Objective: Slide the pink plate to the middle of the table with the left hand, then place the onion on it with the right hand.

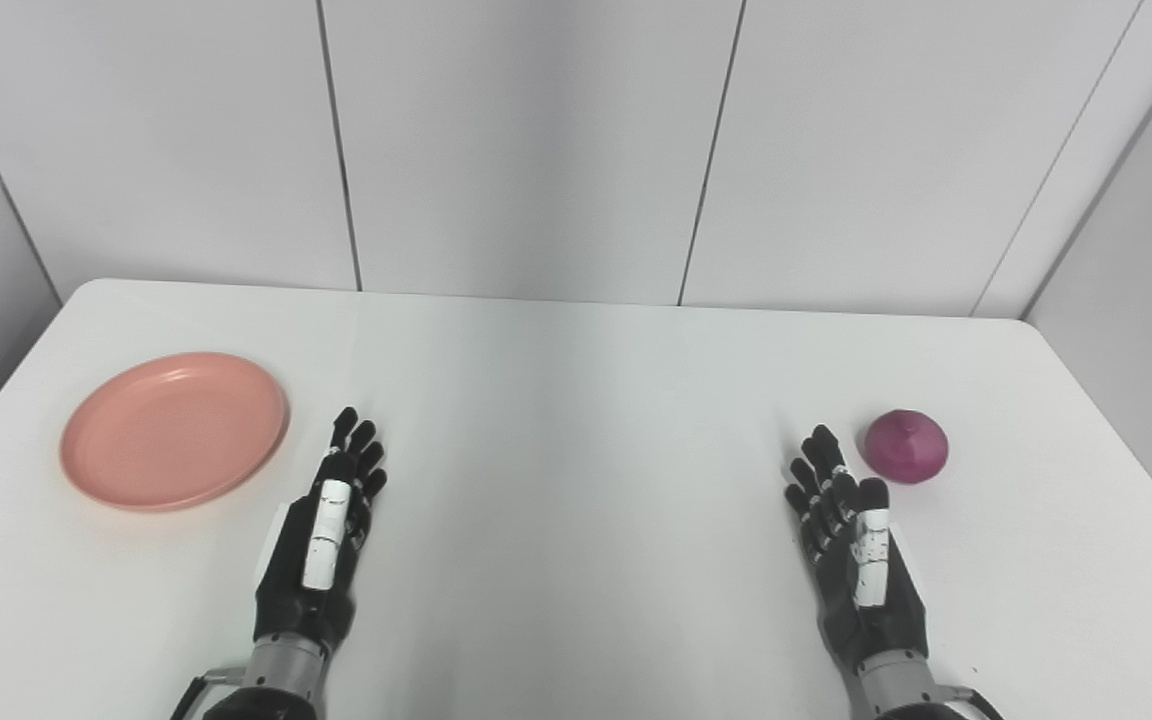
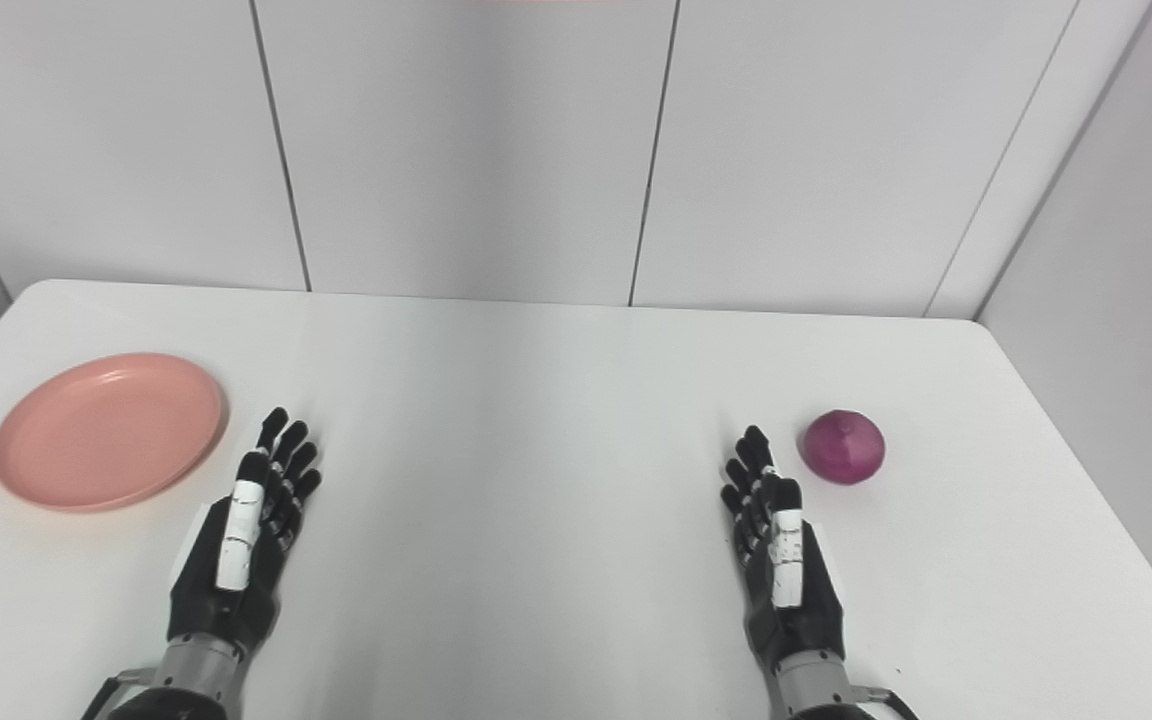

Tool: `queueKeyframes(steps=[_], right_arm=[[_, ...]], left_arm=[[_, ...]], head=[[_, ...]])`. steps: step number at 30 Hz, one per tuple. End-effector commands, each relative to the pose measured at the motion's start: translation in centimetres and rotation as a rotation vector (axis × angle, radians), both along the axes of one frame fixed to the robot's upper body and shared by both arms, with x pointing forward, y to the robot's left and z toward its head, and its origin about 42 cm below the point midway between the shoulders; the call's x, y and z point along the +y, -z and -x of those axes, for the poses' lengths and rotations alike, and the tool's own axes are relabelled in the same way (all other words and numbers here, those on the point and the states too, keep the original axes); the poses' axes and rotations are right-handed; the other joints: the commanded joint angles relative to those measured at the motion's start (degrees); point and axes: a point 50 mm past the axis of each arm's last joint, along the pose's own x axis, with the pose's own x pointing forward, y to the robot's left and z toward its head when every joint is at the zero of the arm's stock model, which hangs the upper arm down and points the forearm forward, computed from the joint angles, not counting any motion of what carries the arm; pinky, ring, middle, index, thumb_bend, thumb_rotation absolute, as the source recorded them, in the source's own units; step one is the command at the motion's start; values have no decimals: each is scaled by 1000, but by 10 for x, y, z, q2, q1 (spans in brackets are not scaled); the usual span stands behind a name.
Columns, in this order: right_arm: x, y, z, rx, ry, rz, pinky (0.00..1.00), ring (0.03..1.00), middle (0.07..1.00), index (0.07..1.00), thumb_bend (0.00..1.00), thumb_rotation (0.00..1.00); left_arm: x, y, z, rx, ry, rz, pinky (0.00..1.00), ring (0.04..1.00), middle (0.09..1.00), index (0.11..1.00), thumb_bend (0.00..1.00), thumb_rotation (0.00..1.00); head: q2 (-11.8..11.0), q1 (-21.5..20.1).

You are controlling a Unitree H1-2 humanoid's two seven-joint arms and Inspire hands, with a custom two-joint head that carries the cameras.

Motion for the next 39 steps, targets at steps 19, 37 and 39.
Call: queueKeyframes(steps=[19,37,39], right_arm=[[-54,58,21,162,0,-50,1000,1000,1000,1000,972,986],[-51,63,19,167,-12,-35,1000,1000,1000,1000,872,1000],[-49,63,17,165,-10,-36,1000,1000,1000,1000,873,1000]], left_arm=[[-60,46,15,127,-10,5,1000,1000,1000,1000,832,853],[-60,52,13,116,-2,3,1000,1000,1000,1000,790,890],[-57,51,12,118,-5,11,1000,1000,1000,1000,786,884]], head=[[-67,163],[-86,163],[-86,160]])
